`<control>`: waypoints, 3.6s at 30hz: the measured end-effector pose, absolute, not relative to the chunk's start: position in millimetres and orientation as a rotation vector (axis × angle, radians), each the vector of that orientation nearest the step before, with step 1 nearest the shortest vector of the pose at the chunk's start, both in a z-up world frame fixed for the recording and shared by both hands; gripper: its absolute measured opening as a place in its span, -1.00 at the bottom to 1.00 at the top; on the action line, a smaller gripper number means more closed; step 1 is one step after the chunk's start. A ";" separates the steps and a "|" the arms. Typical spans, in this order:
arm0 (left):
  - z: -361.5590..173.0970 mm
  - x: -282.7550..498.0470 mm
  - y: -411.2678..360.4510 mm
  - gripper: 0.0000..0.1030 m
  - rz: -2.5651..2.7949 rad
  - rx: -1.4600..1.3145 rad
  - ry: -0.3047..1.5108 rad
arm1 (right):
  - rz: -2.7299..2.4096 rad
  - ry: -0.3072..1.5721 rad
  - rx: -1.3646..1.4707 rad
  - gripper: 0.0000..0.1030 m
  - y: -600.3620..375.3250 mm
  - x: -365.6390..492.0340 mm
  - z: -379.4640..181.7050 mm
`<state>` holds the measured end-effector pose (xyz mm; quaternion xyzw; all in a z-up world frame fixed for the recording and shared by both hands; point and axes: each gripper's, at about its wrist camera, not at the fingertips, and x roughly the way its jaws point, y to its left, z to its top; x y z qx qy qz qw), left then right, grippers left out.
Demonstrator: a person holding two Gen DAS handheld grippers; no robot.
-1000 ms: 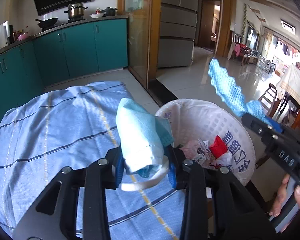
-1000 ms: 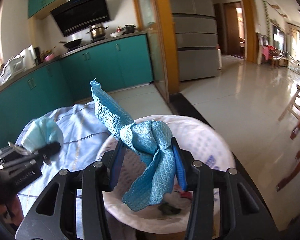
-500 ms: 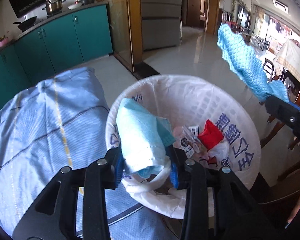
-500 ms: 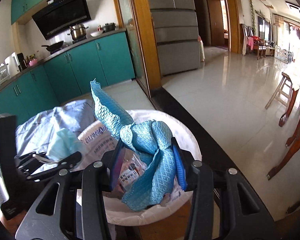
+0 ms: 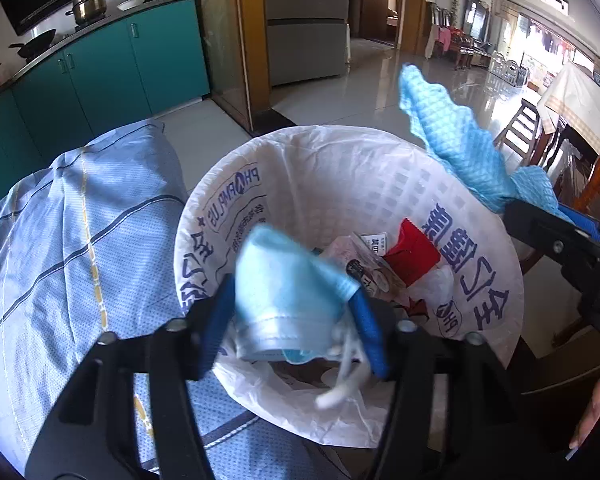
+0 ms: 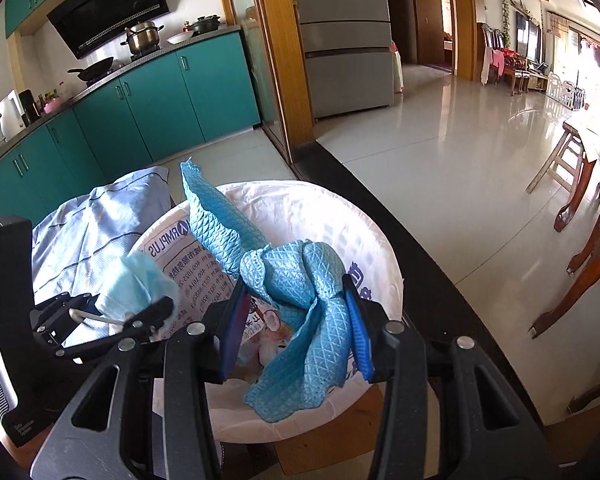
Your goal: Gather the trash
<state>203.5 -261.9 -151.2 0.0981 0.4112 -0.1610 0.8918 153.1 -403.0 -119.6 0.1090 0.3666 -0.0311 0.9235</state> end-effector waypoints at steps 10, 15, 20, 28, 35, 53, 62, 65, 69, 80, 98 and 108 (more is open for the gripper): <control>-132.7 189.1 -240.1 0.72 -0.246 0.198 0.795 | -0.044 0.775 0.204 -0.12 -395.6 159.4 -123.8; -106.2 173.7 -212.4 0.73 -0.186 0.135 0.698 | -0.031 0.802 0.186 0.13 -389.7 161.2 -127.1; -72.2 145.8 -186.5 0.83 -0.110 0.099 0.508 | -0.026 0.733 0.158 0.70 -381.1 151.7 -116.4; -55.0 83.3 -139.7 0.93 0.027 0.143 0.396 | -0.040 0.497 0.068 0.93 -351.4 100.9 -92.2; -56.2 18.8 -83.8 0.94 0.064 0.056 0.378 | 0.002 0.233 -0.050 0.93 -305.5 7.2 -78.5; -70.1 -30.3 -66.1 0.94 0.106 0.081 0.332 | 0.055 0.231 0.021 0.93 -296.6 -34.3 -89.3; -73.0 -31.1 -75.5 0.94 0.068 0.121 0.333 | 0.053 0.229 0.032 0.93 -297.4 -35.5 -89.3; -73.7 -31.8 -78.9 0.94 0.063 0.136 0.331 | 0.051 0.232 0.026 0.93 -296.1 -34.2 -90.0; -74.3 -33.1 -81.6 0.94 0.056 0.150 0.328 | 0.046 0.234 0.025 0.93 -296.1 -33.7 -90.5; -73.8 -35.1 -81.6 0.94 0.050 0.148 0.321 | 0.034 0.240 0.015 0.93 -292.3 -33.0 -92.2; -72.6 -35.6 -80.8 0.94 0.044 0.139 0.322 | 0.033 0.249 0.006 0.93 -290.4 -29.0 -93.5; -72.1 -35.8 -82.0 0.94 0.034 0.136 0.323 | 0.036 0.255 -0.005 0.93 -288.1 -26.0 -95.3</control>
